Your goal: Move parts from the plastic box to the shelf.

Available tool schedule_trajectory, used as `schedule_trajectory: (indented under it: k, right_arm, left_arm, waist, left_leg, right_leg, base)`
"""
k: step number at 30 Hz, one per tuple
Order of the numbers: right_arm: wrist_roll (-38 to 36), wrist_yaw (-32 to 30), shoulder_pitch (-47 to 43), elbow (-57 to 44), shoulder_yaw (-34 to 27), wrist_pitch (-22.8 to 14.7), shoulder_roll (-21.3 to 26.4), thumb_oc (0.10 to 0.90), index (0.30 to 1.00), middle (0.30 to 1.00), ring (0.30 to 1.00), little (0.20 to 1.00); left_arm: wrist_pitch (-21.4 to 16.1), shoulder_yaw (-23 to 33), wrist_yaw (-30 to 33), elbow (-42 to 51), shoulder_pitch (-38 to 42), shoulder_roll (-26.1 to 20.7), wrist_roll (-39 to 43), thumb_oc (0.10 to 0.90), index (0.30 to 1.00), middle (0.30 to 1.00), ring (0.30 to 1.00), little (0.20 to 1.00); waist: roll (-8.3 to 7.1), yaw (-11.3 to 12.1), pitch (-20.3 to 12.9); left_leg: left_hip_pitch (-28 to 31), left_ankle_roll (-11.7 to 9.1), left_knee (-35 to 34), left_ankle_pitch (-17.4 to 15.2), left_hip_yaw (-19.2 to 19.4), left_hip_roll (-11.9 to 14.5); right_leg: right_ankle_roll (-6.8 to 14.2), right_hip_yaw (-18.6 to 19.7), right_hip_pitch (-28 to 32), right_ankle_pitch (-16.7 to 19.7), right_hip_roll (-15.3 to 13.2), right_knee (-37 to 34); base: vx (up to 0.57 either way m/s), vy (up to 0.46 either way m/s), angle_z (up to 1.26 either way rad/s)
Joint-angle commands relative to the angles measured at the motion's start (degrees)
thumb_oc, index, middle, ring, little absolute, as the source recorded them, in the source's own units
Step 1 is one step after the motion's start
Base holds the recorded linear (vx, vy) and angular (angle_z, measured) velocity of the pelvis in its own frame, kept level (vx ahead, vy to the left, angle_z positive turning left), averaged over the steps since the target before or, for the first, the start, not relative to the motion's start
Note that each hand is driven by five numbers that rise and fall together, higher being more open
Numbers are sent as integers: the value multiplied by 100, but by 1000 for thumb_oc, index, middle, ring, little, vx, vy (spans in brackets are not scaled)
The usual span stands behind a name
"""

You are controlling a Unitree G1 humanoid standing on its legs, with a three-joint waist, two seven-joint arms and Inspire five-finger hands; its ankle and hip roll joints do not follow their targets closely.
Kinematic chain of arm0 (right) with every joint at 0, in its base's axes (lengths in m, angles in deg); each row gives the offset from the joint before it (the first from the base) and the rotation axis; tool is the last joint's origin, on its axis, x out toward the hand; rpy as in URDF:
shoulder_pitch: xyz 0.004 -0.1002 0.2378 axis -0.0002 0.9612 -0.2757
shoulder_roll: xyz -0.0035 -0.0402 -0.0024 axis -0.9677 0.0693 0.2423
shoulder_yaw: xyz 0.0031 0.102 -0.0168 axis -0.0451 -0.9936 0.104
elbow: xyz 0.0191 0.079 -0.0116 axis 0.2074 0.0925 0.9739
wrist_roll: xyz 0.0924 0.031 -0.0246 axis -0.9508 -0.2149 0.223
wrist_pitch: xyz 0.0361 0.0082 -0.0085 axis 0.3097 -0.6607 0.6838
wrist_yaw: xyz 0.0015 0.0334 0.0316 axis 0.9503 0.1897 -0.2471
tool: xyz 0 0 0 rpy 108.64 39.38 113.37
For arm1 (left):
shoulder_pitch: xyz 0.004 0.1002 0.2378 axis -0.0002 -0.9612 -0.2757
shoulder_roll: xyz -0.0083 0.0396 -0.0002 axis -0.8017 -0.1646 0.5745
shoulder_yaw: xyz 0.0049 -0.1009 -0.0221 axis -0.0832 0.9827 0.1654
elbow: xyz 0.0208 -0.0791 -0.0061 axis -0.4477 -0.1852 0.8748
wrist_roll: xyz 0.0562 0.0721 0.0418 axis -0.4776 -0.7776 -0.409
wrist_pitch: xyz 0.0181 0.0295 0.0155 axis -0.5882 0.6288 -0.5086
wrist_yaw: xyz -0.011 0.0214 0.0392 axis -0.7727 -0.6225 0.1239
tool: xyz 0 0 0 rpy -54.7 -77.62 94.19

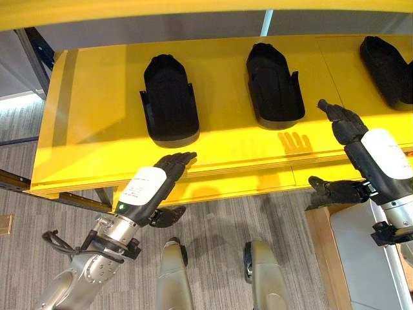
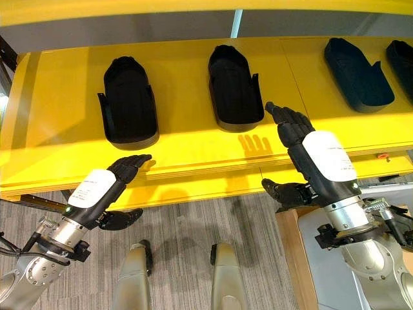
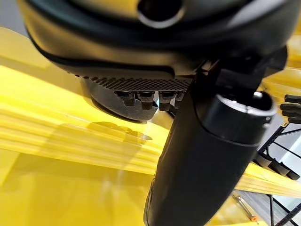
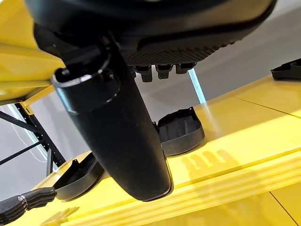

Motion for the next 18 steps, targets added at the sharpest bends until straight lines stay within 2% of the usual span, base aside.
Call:
schedule_trajectory:
  k: [1,6,18]
  right_arm:
    - [-71,-458,-775,-23,-251,-183,-54,900,1000,1000,1000,1000]
    - [-66,-449,-772,21,-242,-171,-104,900,1000,1000,1000,1000]
    - [-58,-416,-843,81,-162,-156,-166,900,1000,1000,1000,1000]
  left_arm:
    - [-204,104,302,310,439,127,241,900,1000,1000,1000,1000]
    - [-165,218,347,283,426,165,240,900,1000,1000,1000,1000]
    - [-134,79,310,-47,519,321,347,900,1000,1000,1000,1000]
  waist:
    - [46,-89,-103]
    - [46,-89,-101]
    - [38,-107,-112]
  left_leg:
    - [145,203,131,-197,15,229]
    - [156,203,134,-196,27,233]
    - [132,211,175,-217,54,254]
  right_leg:
    - [-310,-9,430,-187,10,-260]
    - [-311,2,425,-183,11,-258]
    - [-316,42,374,-194,32,-226]
  base:
    - [0,0,0]
    - [0,0,0]
    - [2,1,-1]
